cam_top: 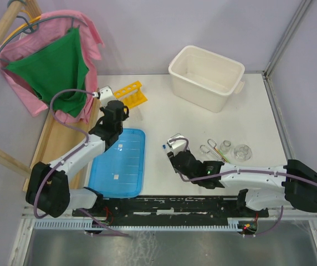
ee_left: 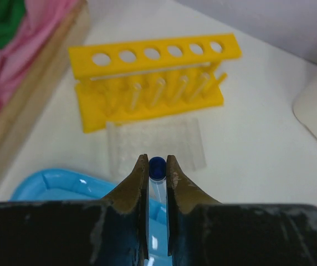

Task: Organize the chemistry lab equipment
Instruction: Insert the test tube into the slot of the test tube rack.

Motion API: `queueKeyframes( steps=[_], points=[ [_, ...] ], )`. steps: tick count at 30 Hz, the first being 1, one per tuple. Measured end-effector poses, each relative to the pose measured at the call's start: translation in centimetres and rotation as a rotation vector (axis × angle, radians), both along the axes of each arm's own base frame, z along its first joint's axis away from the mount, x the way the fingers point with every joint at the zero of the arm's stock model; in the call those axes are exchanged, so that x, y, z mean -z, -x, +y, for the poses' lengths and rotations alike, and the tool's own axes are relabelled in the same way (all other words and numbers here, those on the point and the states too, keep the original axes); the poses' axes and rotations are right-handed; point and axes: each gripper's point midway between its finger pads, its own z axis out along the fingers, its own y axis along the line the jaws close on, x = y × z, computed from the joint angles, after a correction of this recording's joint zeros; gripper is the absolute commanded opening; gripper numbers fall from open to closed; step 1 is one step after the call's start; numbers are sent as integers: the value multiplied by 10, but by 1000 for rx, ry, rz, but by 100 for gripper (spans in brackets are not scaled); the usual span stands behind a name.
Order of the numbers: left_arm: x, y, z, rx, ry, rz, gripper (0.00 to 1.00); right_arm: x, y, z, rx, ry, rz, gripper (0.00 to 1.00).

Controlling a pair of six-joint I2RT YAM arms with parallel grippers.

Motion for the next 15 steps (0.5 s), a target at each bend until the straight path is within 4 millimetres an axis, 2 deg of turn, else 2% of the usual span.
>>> queueKeyframes(
  steps=[3,6,10,15],
  points=[
    [-13,-13,25,-90,-57,-73,3,4,-2,0,9,23,5,51],
    [-16,-26,34,-136,-127,-127,3,7,-6,0,19,25,13,51],
    [4,-41,37,-144,-232,-110,3,11,-17,-5,48,7,41,51],
    [23,-47,39,-137,-309,-72,3,13,-30,-11,76,-17,67,51]
  ],
)
